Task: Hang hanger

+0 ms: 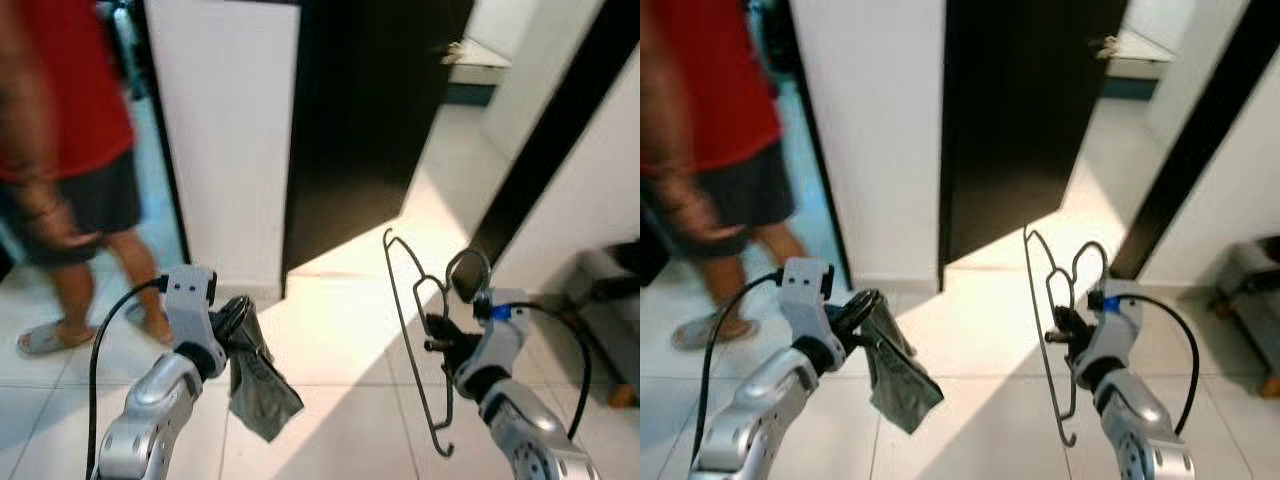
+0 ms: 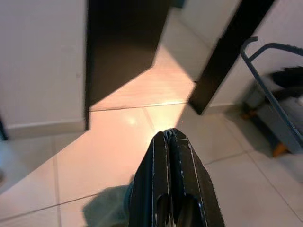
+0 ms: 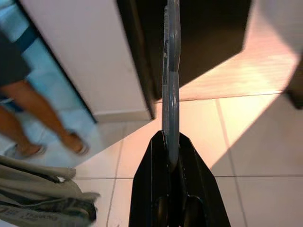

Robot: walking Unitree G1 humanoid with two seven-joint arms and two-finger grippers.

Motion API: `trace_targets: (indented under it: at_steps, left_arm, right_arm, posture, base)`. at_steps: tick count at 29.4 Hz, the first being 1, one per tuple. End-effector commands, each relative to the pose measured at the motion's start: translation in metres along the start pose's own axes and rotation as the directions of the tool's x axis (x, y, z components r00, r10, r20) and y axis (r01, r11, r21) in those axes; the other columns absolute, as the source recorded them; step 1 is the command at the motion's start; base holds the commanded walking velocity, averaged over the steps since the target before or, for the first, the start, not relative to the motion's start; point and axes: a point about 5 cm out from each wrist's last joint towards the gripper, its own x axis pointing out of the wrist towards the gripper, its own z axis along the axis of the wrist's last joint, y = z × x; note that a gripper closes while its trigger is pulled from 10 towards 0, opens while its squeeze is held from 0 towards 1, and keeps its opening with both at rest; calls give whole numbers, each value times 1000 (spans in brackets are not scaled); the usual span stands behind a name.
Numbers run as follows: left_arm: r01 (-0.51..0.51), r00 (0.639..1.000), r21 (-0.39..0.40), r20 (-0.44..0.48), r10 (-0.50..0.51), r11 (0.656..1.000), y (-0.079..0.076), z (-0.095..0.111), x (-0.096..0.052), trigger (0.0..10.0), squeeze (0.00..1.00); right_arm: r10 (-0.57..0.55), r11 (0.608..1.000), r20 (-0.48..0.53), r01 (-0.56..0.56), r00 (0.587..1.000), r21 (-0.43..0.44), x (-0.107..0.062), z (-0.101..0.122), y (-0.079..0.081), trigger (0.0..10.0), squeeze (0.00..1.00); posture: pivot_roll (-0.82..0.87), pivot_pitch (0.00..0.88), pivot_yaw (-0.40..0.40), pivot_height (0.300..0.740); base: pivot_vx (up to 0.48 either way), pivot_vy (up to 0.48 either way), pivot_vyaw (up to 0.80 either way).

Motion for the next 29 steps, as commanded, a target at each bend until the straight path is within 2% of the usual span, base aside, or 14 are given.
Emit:
trace_targets:
  at_steps: [1, 20, 26, 28, 29]
  left_arm:
    - [1, 1000, -17, -21, -2, 1000, 1, -4, 0, 10000, 0]
    - [-9, 1000, -9, -15, 8, 1000, 5, -3, 2, 10000, 0]
    - [-22, 1000, 62, -4, 22, 998, 8, 4, 8, 10000, 0]
    - [-48, 998, 115, 39, 44, 992, 10, 14, 15, 10000, 0]
    - [-48, 998, 115, 39, 44, 992, 10, 14, 15, 10000, 0]
  right_arm:
    - [-5, 1000, -19, 5, 1000, 12, -1, -4, -2, 10000, 0]
    - [1, 1000, -21, 0, 1000, 22, 0, -4, -1, 10000, 0]
    - [8, 1000, -22, -7, 1000, 22, 1, -4, 0, 10000, 0]
    - [24, 1000, -27, -23, 999, 15, 1, -4, 1, 10000, 0]
    - [24, 1000, -27, -23, 999, 15, 1, -4, 1, 10000, 0]
  posture:
    - [16, 79, -63, 740]
    - [13, 73, -58, 740]
    - [4, 72, -52, 740]
    - [1, 69, -52, 740]
    - [1, 69, -52, 740]
  base:
    - [0, 0, -800]
    - [0, 0, -800]
    - [0, 0, -800]
    - [0, 0, -800]
    - [0, 0, -800]
